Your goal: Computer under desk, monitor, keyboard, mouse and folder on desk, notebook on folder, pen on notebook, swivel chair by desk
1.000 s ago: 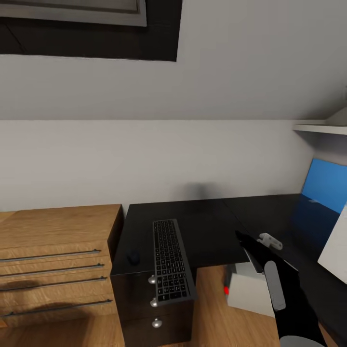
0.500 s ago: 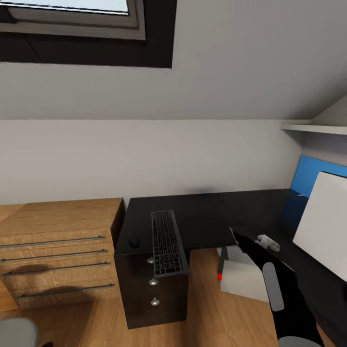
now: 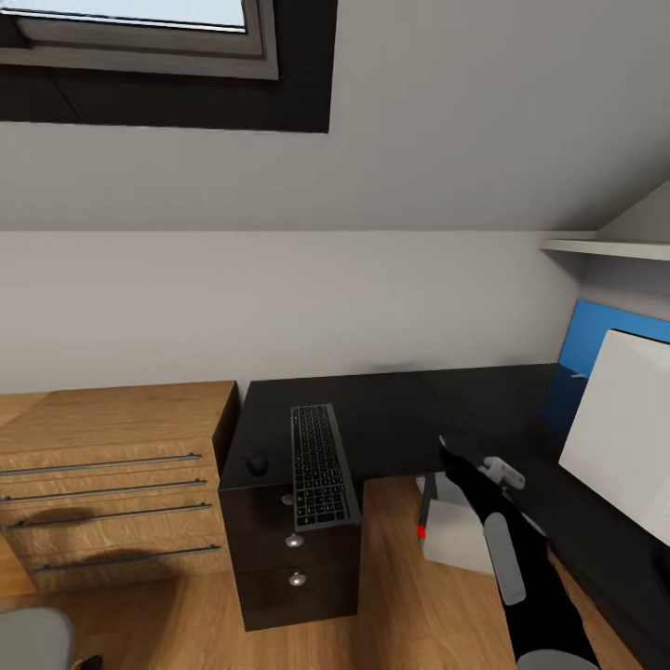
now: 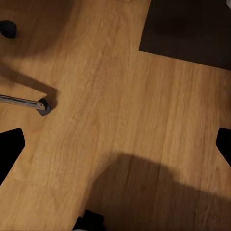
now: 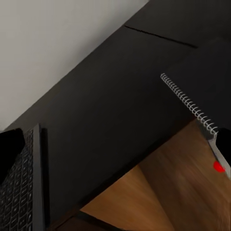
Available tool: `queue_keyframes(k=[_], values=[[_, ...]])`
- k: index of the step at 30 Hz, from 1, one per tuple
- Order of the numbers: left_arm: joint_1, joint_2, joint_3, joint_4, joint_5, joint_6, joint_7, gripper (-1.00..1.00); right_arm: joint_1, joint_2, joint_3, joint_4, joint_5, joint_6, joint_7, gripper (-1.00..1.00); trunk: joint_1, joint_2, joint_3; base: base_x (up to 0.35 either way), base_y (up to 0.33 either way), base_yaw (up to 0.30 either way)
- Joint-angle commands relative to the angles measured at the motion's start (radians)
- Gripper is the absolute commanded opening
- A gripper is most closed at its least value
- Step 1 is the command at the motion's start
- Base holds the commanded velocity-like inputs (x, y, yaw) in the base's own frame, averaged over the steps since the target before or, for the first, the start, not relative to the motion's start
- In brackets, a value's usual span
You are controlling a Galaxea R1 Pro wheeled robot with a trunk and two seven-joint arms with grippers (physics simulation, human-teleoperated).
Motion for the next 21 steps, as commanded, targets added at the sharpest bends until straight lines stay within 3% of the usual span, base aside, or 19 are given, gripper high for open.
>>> queue_keyframes(k=[1,5,11,21], values=[[-0.001,0.001,-0.005,-0.001,0.011,-0.007,0.006,1.00,-0.001,0.004,-0.002,0.009,-0.017,-0.014,0.001,1.00,0.000,-0.001,-0.001,-0.003,-0.002,0.000],[-0.001,0.001,-0.005,-0.001,0.011,-0.007,0.006,1.00,-0.001,0.010,0.000,0.060,-0.080,-0.089,0.001,1.00,0.000,-0.001,-0.001,-0.002,-0.001,0.000],[-0.001,0.001,-0.005,-0.001,0.011,-0.007,0.005,1.00,-0.001,0.012,0.001,0.123,-0.225,-0.173,0.001,1.00,0.000,-0.001,-0.001,0.000,0.000,0.000],[-0.001,0.001,-0.005,-0.001,0.011,-0.007,0.006,1.00,-0.001,0.010,-0.007,0.146,-0.475,-0.212,0.000,1.00,0.000,-0.001,-0.001,0.000,0.000,0.000]])
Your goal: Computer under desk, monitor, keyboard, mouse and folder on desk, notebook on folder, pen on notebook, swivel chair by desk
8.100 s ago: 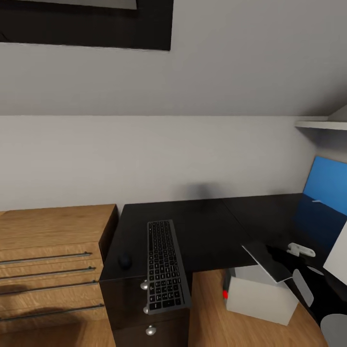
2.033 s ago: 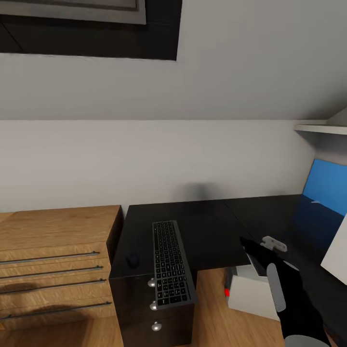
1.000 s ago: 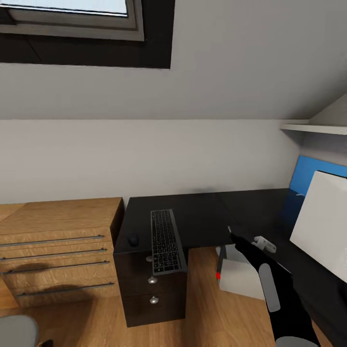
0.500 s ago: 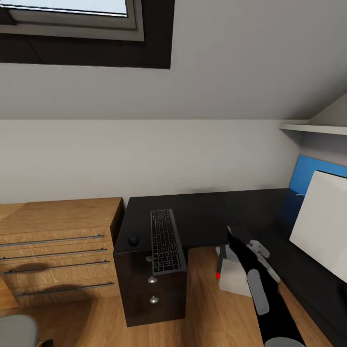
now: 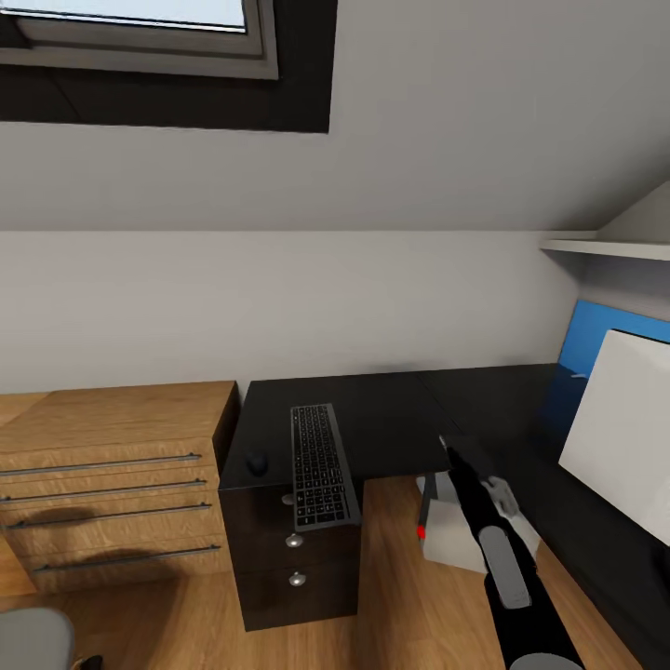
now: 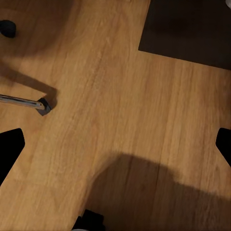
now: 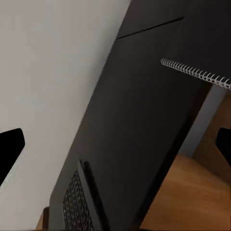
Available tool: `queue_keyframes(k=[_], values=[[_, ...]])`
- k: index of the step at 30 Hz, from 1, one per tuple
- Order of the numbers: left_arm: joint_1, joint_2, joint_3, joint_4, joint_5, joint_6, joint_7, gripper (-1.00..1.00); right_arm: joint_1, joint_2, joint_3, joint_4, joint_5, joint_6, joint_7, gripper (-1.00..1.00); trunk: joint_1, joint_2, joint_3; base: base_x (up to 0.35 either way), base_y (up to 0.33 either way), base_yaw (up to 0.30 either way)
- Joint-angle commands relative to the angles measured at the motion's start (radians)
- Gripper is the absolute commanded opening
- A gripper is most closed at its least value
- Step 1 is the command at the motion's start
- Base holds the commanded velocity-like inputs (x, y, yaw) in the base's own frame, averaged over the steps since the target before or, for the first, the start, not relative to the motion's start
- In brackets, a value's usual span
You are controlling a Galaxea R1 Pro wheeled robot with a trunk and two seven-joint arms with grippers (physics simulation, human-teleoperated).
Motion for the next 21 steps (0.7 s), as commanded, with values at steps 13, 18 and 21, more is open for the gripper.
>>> queue_keyframes(k=[13,18,21], values=[[-0.001,0.001,-0.006,-0.016,0.006,-0.010,0.005,1.00,-0.001,-0.007,-0.052,-0.003,-0.236,-0.003,0.002,1.00,0.000,-0.001,-0.001,0.000,0.000,0.000],[-0.001,0.001,-0.008,-0.045,0.006,-0.011,0.005,1.00,-0.001,-0.024,-0.076,0.001,-0.250,-0.008,0.006,1.00,0.000,-0.001,-0.001,0.000,0.000,0.000],[-0.001,0.001,-0.008,-0.051,0.007,-0.011,0.004,1.00,-0.001,-0.028,-0.080,0.015,-0.251,-0.017,0.006,1.00,0.012,-0.022,-0.010,0.000,0.000,0.000]])
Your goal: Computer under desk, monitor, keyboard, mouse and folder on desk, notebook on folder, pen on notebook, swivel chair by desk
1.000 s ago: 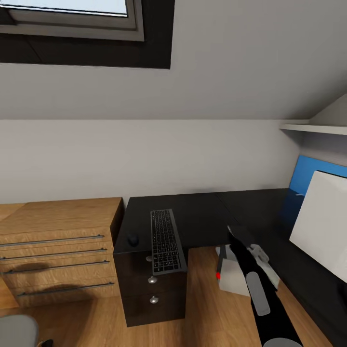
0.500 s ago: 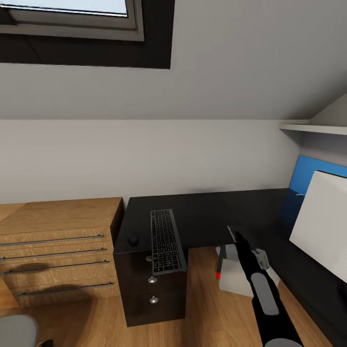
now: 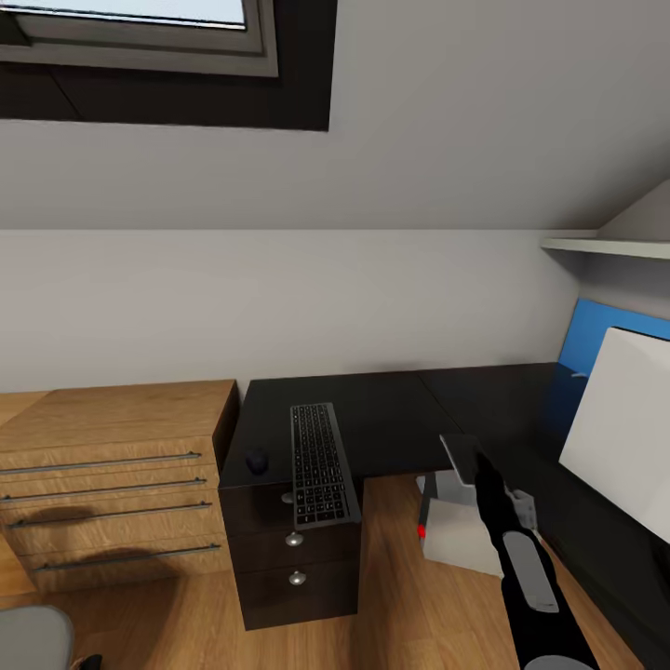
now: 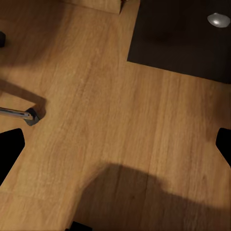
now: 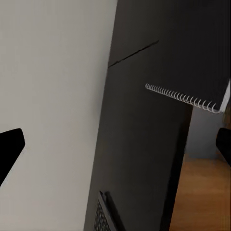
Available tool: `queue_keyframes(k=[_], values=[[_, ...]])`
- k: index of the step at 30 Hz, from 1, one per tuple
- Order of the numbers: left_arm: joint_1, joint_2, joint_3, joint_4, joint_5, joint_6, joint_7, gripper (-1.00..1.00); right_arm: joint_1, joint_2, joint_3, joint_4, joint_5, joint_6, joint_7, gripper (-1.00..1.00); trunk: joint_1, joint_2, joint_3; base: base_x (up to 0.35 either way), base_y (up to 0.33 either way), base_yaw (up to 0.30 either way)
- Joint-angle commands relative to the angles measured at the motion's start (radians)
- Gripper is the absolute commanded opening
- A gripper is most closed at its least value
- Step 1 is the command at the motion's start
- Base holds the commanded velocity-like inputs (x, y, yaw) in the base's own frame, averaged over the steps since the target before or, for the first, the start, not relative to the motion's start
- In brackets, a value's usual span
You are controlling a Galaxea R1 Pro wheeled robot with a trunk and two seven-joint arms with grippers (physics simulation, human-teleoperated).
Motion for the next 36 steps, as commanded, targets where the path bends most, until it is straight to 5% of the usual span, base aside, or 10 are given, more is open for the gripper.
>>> queue_keyframes(k=[1,8,12,16,25,29,30,36], values=[[-0.001,0.001,-0.005,-0.006,0.012,-0.006,0.008,1.00,-0.001,-0.002,-0.007,0.022,-0.008,-0.013,0.002,1.00,0.004,-0.008,-0.004,0.000,0.000,0.000],[-0.001,-0.001,0.028,-0.162,0.019,0.049,0.028,1.00,-0.001,-0.011,-0.007,0.056,-0.007,-0.073,-0.002,1.00,0.031,-0.057,-0.026,0.000,0.000,0.000],[-0.001,-0.022,0.124,-0.299,0.020,0.393,0.083,1.00,-0.001,-0.019,-0.007,0.058,-0.005,-0.079,-0.004,1.00,0.046,-0.085,-0.039,0.000,0.000,0.000],[-0.002,-0.056,0.209,-0.332,0.022,0.495,0.087,1.00,-0.001,-0.029,-0.007,0.058,-0.005,-0.079,-0.005,1.00,0.061,-0.113,-0.051,0.000,0.000,0.000],[-0.002,-0.092,0.269,-0.238,0.004,0.531,0.082,1.00,-0.001,-0.040,-0.006,0.061,-0.010,-0.076,-0.005,1.00,0.096,-0.176,-0.079,0.000,0.000,0.000],[-0.002,-0.090,0.276,-0.217,-0.029,0.531,0.079,1.00,-0.001,-0.041,-0.007,0.068,-0.011,-0.076,-0.005,1.00,0.111,-0.204,-0.092,0.000,0.000,0.000],[-0.002,-0.087,0.282,-0.207,-0.063,0.528,0.078,1.00,-0.001,-0.041,-0.009,0.089,-0.015,-0.076,-0.004,1.00,0.115,-0.211,-0.095,0.000,0.000,0.000],[-0.002,-0.091,0.277,-0.179,-0.105,0.359,0.082,1.00,-0.001,-0.036,-0.011,0.099,-0.037,-0.082,0.000,1.00,0.138,-0.253,-0.114,0.000,0.000,0.000]])
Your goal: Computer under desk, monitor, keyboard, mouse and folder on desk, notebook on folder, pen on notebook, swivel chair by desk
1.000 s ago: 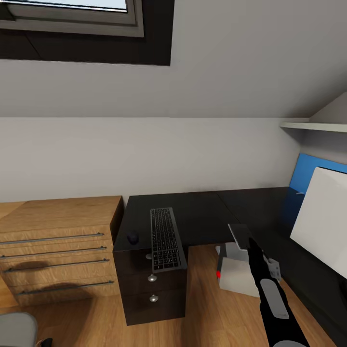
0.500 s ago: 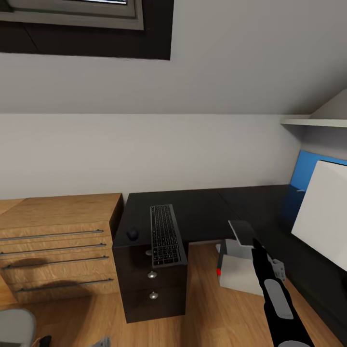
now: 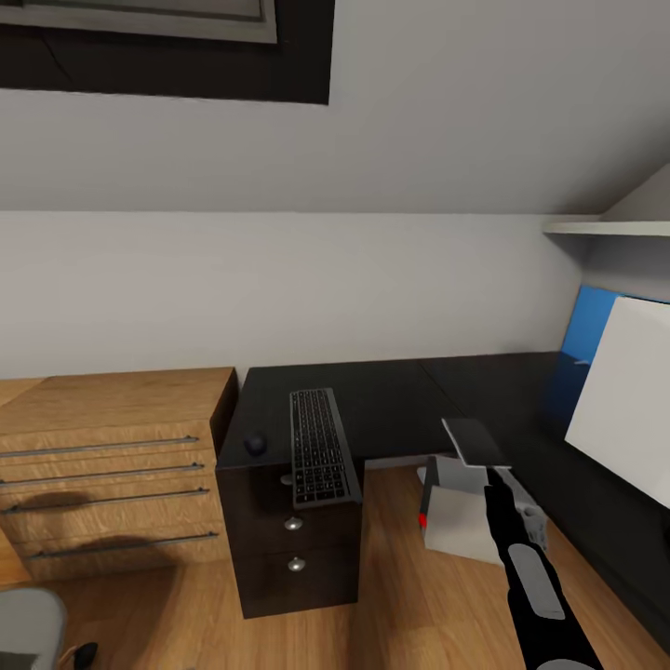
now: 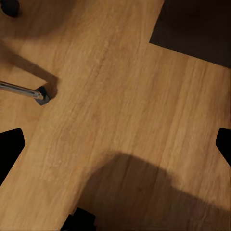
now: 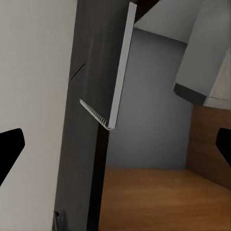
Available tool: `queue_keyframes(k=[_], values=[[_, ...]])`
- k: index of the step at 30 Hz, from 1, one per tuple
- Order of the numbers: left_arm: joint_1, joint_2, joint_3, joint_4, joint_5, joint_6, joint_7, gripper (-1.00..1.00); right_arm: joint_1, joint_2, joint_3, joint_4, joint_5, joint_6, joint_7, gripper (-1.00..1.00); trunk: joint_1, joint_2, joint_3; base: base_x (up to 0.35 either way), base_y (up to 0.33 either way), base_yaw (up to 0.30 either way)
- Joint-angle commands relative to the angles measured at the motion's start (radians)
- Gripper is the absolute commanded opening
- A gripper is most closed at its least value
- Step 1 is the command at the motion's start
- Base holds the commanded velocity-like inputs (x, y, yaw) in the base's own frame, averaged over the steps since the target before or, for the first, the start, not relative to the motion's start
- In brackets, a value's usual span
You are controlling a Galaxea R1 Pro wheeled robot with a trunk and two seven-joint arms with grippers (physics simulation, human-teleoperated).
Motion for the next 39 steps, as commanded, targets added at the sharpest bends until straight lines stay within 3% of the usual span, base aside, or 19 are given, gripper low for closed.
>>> queue_keyframes(k=[1,12,22,26,39], values=[[0.000,0.001,-0.003,-0.002,0.005,-0.006,0.008,1.00,-0.001,0.001,-0.002,-0.001,-0.011,-0.001,0.001,1.00,0.004,-0.008,-0.004,0.000,0.000,0.000],[0.000,0.001,-0.006,-0.001,-0.001,-0.036,0.005,1.00,-0.001,-0.002,-0.002,0.001,-0.013,-0.001,0.001,1.00,0.046,-0.085,-0.039,0.000,0.000,0.000],[0.000,0.003,-0.053,0.020,-0.006,-0.039,0.005,1.00,-0.001,-0.003,-0.003,0.002,-0.015,0.001,0.001,1.00,0.046,-0.085,-0.039,0.015,0.000,0.000],[0.000,0.004,-0.058,0.026,-0.024,-0.040,0.004,1.00,-0.001,-0.003,-0.003,0.003,-0.018,0.002,0.000,1.00,0.046,-0.085,-0.039,0.227,0.000,0.000],[0.000,0.003,-0.061,0.073,-0.032,-0.040,0.005,1.00,-0.001,-0.005,-0.002,0.002,-0.042,0.001,0.001,1.00,0.046,-0.085,-0.039,0.167,0.000,0.000]])
